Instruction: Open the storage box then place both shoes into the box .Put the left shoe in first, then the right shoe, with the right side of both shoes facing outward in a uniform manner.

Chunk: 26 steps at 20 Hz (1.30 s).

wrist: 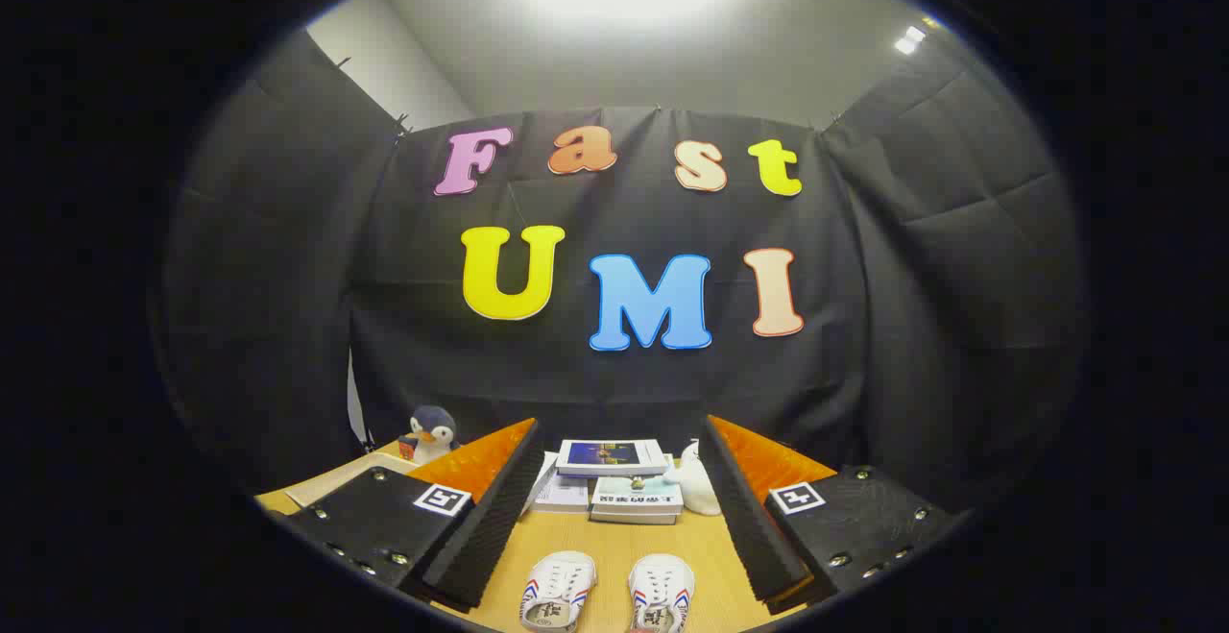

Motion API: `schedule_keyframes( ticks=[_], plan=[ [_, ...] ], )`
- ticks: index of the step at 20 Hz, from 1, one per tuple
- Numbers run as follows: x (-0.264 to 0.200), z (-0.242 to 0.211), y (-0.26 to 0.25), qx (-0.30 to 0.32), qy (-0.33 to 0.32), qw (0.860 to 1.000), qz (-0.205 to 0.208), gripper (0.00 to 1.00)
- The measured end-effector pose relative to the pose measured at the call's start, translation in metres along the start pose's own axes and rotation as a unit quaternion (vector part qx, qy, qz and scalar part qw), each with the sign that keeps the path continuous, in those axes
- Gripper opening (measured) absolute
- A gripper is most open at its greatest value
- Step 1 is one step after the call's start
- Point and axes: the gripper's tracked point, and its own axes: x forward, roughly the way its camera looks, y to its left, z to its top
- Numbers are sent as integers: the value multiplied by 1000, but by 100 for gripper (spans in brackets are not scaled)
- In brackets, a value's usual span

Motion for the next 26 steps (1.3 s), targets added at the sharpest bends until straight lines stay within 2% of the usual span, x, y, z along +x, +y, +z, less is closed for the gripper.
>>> schedule_keyframes(
  ticks=[9,26],
  plan=[
    [-4,-3,4,-4,4,1000,25,98],
    [-9,-5,23,-5,1,999,47,98]
  ],
)
